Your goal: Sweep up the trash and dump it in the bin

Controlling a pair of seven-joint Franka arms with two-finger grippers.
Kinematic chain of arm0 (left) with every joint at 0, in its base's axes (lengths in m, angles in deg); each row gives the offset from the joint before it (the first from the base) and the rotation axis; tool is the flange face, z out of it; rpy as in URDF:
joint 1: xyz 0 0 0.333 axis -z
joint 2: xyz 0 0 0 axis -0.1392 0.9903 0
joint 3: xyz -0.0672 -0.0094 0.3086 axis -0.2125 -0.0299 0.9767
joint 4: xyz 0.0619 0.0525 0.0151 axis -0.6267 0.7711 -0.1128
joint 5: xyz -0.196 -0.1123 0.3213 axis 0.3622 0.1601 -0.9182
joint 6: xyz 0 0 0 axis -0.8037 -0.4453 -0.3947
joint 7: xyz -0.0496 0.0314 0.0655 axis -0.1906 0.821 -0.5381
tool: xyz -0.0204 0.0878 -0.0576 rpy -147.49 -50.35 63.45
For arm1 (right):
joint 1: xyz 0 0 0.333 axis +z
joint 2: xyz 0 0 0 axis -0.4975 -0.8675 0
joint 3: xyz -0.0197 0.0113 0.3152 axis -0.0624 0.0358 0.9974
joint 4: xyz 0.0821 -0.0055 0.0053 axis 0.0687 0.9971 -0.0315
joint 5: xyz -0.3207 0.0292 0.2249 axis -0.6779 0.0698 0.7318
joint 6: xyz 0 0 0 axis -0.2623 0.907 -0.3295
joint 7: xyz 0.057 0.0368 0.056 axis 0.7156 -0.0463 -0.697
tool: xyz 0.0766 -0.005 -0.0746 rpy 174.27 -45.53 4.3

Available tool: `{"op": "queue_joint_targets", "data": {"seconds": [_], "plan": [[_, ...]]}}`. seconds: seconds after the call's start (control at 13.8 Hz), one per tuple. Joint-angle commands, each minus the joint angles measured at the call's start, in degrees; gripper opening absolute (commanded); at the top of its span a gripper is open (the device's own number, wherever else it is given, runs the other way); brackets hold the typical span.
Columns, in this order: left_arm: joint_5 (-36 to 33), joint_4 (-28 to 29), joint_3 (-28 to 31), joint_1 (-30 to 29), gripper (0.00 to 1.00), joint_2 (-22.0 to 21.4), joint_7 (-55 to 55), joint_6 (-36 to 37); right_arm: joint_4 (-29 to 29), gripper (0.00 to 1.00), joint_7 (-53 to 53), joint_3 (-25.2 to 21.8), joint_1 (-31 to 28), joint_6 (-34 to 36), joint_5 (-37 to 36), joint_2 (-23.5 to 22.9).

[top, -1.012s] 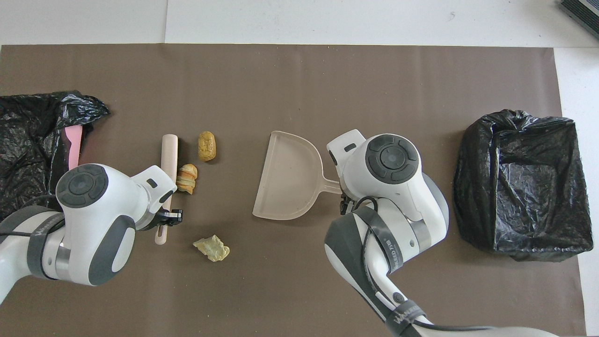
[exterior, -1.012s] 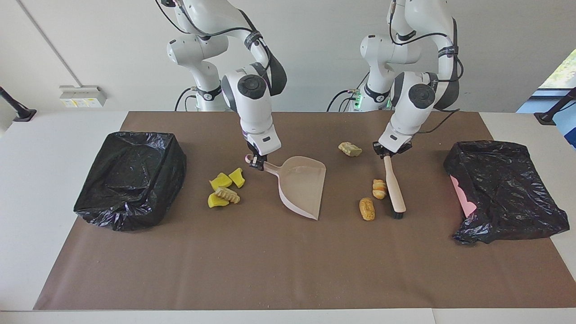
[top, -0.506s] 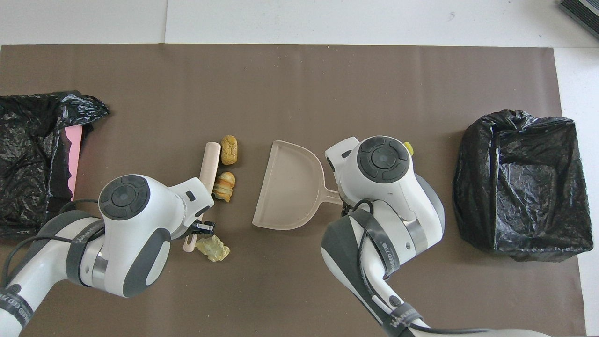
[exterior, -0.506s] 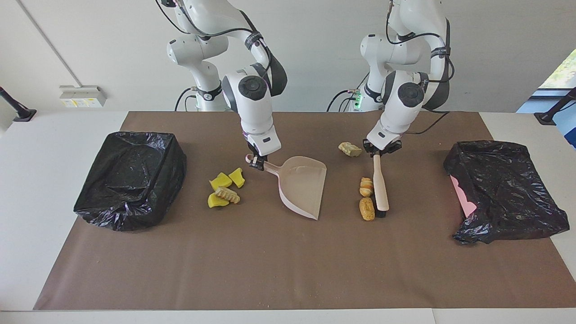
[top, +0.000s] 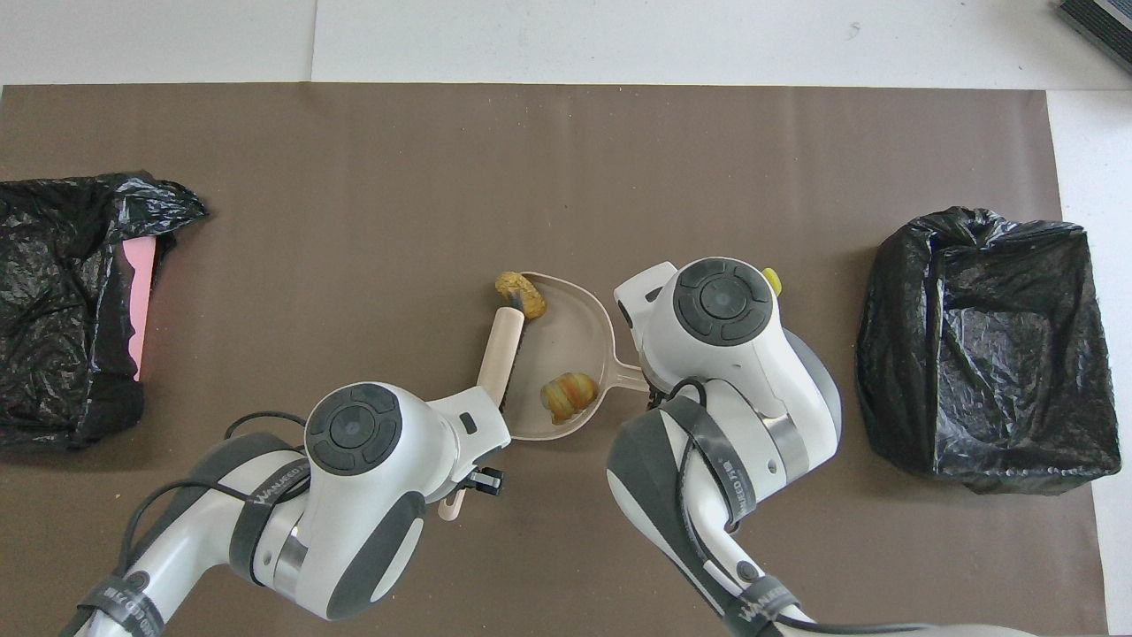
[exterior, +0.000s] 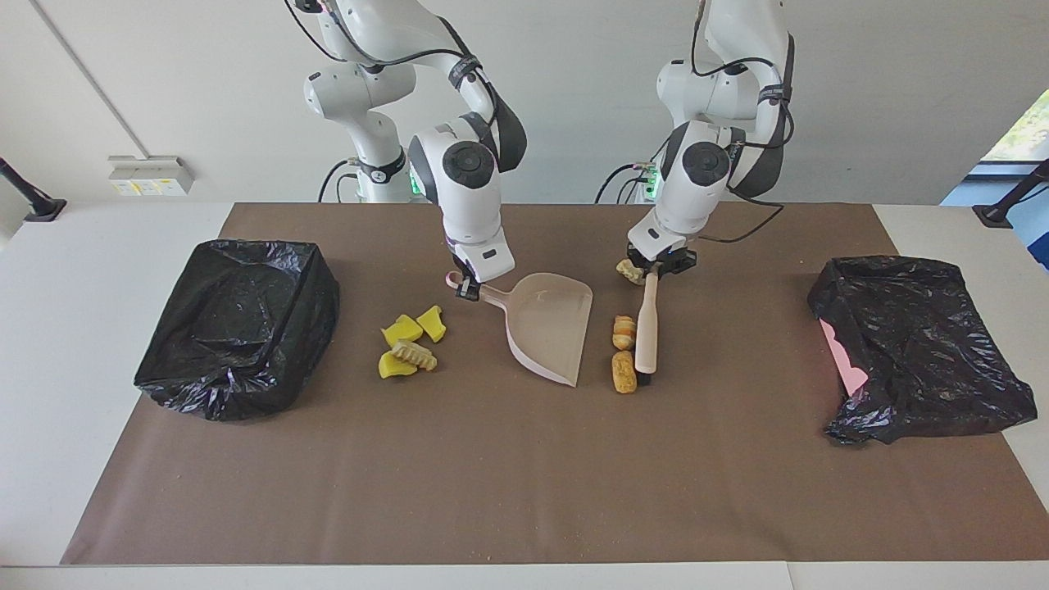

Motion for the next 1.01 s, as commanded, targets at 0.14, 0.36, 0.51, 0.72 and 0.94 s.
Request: {"op": "queue_joint_targets", "data": {"seconds": [0.14, 0.36, 0.51, 0.72, 0.94], "plan": [[2.25, -3.74, 0.0, 1.19, 0.0, -2.04, -3.89, 6.11, 0.65, 0.0, -0.82, 0.6, -0.44, 0.79, 0.33, 1.02], [2.34, -4.36, 1.4, -1.96, 0.0, -9.49, -6.69, 18.39, 0.83, 0.0, -0.9, 0.6, -0.18, 0.7, 0.33, 1.02], [0.15, -4.1, 1.41, -3.03, 0.0, -12.06, -12.47, 27.89, 1.62, 0.0, -1.69, 0.6, -0.26, 0.7, 0.24, 1.19], [-2.76, -0.42, 1.32, -2.95, 0.0, -15.66, -27.06, 30.92, 3.72, 0.0, -0.55, 0.6, 0.96, -3.15, 0.24, 0.49], [-2.94, 4.23, 1.23, -2.95, 0.0, -19.27, -40.93, 30.39, 3.73, 0.0, -0.46, 0.6, 1.05, -3.34, 0.24, 0.49]]}}
